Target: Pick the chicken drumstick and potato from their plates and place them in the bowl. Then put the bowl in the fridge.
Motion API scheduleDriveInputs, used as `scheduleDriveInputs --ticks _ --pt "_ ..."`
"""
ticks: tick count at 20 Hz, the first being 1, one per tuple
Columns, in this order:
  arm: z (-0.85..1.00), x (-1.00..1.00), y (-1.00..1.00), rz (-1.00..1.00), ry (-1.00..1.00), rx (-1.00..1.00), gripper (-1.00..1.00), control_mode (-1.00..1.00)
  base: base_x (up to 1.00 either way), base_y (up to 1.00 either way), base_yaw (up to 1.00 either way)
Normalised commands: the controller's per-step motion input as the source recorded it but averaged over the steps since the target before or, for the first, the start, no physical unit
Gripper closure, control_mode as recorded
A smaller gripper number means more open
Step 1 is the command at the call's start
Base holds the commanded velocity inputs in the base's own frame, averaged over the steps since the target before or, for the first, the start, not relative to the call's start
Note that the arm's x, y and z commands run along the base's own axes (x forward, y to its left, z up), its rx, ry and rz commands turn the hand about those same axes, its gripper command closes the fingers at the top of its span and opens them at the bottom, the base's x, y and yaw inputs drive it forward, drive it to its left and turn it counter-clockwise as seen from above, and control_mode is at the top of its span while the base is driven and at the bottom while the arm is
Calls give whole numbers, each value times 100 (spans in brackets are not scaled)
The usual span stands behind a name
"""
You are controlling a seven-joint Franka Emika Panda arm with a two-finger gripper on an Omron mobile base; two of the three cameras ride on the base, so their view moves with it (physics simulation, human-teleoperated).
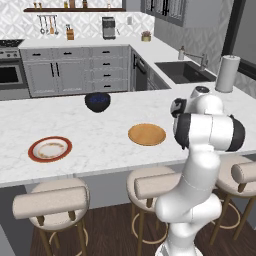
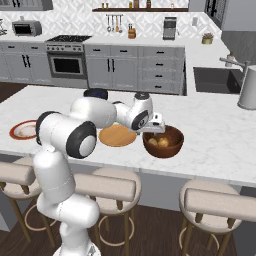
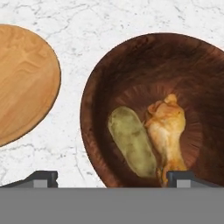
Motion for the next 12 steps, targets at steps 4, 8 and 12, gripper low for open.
scheduleDriveInputs --ticks 4,8,12 --pt "0 22 7 0 0 0 -100 -100 0 0 0" --pt "-5 33 0 0 0 0 -100 -100 0 0 0" --pt "-6 19 0 0 13 0 -100 -100 0 0 0"
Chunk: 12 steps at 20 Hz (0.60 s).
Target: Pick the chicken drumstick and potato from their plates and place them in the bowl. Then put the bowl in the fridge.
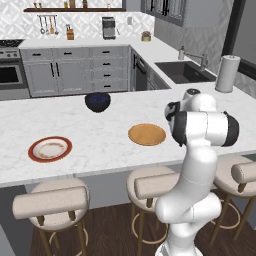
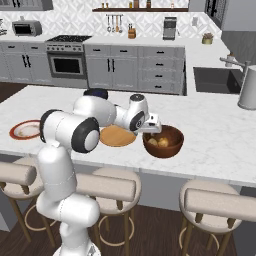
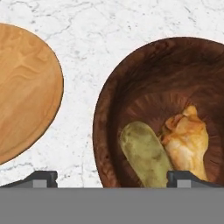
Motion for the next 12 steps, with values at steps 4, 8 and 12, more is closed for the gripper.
scheduleDriveInputs --ticks 4,8,12 --pt "-24 0 0 0 19 0 -100 -100 0 0 0" --pt "-41 0 6 0 12 0 -100 -100 0 0 0" --pt "-28 3 3 0 7 0 -100 -100 0 0 0"
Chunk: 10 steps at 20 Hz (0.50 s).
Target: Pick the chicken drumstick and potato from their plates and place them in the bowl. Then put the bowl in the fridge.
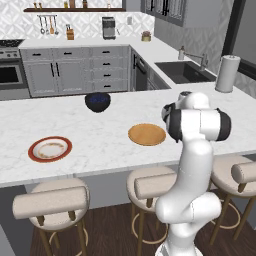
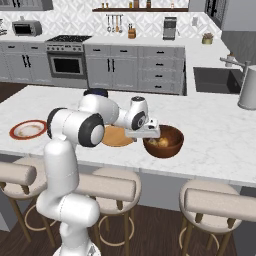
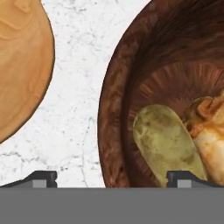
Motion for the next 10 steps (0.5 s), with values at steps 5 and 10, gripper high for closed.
scheduleDriveInputs --ticks 5,10 --pt "-6 7 0 0 0 0 -100 -100 0 0 0" --pt "-9 8 0 1 0 0 100 -100 0 0 0"
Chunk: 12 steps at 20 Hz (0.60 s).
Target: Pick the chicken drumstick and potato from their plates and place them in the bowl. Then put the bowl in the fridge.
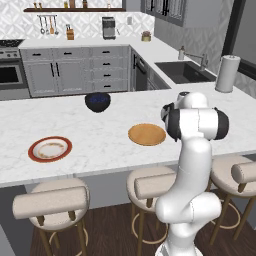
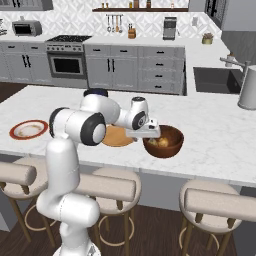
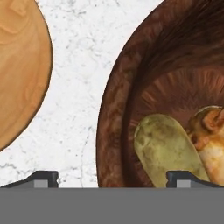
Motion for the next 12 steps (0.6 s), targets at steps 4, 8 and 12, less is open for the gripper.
scheduleDriveInputs --ticks 4,8,12 --pt "-10 1 0 1 0 0 100 -100 0 0 0" --pt "-3 0 0 4 0 0 100 -100 0 0 0" --pt "-2 0 0 0 0 0 100 -100 0 0 0"
